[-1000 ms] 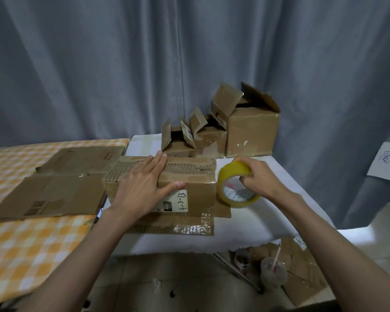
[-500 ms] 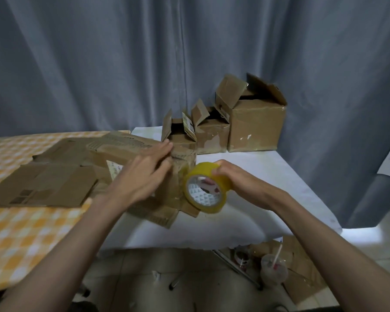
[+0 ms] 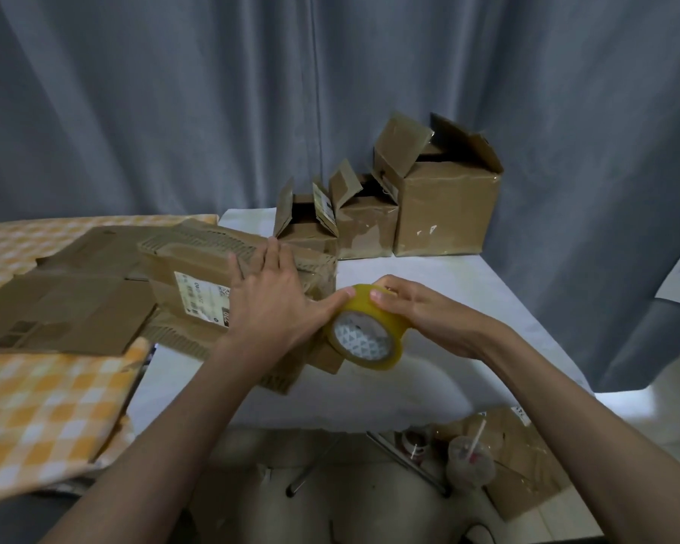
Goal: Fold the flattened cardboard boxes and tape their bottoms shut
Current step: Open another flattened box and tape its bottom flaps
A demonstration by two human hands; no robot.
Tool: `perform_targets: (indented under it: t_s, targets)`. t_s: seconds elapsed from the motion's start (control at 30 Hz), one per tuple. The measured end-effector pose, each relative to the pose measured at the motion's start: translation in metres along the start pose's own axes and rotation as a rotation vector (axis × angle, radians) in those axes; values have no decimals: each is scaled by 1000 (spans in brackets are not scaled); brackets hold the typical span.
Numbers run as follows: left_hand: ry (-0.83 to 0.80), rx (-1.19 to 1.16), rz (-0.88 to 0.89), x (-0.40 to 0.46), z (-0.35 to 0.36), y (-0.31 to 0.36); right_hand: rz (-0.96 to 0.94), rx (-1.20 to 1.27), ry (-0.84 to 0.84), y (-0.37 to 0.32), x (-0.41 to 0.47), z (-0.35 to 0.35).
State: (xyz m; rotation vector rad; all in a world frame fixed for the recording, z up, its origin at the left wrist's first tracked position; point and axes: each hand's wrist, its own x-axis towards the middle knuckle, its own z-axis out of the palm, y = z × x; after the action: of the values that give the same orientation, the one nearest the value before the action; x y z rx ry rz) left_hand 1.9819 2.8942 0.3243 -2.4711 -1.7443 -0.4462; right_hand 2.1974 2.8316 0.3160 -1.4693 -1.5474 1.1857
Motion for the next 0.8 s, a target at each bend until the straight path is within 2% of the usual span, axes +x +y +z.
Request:
perform_targets:
  t_s: [0.1,0.2,0.3,0.43,0.5,0.6,0.67,0.8]
  targets:
    - [21,-2,-10,1,0,3,-9,10,154,10,9,-16]
    - [40,-17,-16,0,3,3,-65,-159,342,27,29,-39]
    - [52,-6,-27,0,5,5,-104,-491,305,40,52,-40]
    - [81,9,-40,-2,7,6,-252,-757,194,52,78,-26]
    - [82,11,-44,-2,7,6,-208,-722,235,52,83,-22]
    - [79,6,-44,-3,6,6,-105,-530,352,44,79,-22]
    - [71,6,-46,-3,6,6,-129,-441,392,33,75,-26]
    - [52,-6,-47,-3,6,7,-230,-146,316,6,58,-30]
